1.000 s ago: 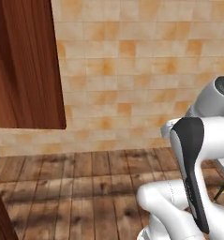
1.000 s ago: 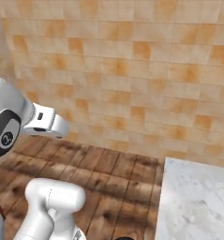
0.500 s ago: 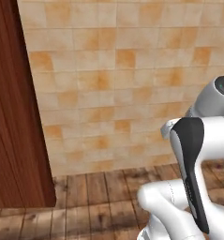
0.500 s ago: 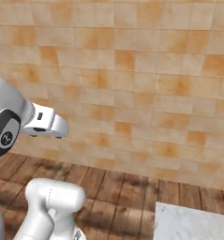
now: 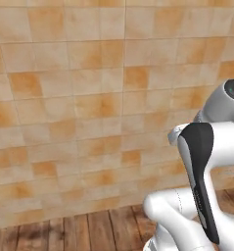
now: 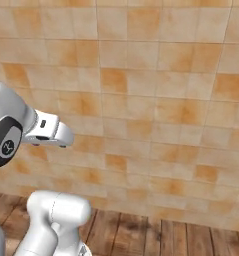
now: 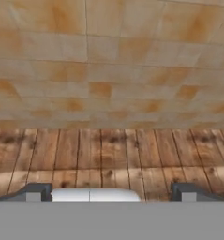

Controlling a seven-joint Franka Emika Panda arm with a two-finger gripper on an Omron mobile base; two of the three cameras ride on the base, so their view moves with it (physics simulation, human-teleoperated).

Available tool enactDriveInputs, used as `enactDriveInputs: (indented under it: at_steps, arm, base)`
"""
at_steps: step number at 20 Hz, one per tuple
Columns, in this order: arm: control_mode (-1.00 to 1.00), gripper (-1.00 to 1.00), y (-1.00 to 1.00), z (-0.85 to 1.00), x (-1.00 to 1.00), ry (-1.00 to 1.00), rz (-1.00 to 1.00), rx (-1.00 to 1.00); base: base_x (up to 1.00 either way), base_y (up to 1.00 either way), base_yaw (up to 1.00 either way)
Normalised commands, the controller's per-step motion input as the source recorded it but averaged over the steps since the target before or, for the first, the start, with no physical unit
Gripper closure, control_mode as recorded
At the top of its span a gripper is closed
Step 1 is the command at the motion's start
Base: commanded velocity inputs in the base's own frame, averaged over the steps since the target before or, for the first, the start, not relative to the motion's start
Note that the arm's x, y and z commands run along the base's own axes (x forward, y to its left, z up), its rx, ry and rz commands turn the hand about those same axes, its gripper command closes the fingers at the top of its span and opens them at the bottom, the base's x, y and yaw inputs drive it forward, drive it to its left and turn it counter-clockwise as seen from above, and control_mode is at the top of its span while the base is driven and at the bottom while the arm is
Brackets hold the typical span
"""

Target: Sort all alcoholic drinks to one cabinet, and non-alcoholic drinks to the other.

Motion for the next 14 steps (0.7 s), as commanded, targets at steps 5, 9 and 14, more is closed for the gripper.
enactDriveInputs:
  at_steps: [5,9,14]
  arm:
    - [1.0,-1.0,0.0,0.0,0.0,0.0,0.0,0.0]
    - [1.0,-1.0,0.0,0.0,0.0,0.0,0.0,0.0]
    - [1.0,-1.0,0.0,0.0,0.0,0.0,0.0,0.0]
  base:
    - [0.68,-0.06,-0.49]
    - [0.53,-0.2,-0.6]
    - [0.44,-0.23,-0.62]
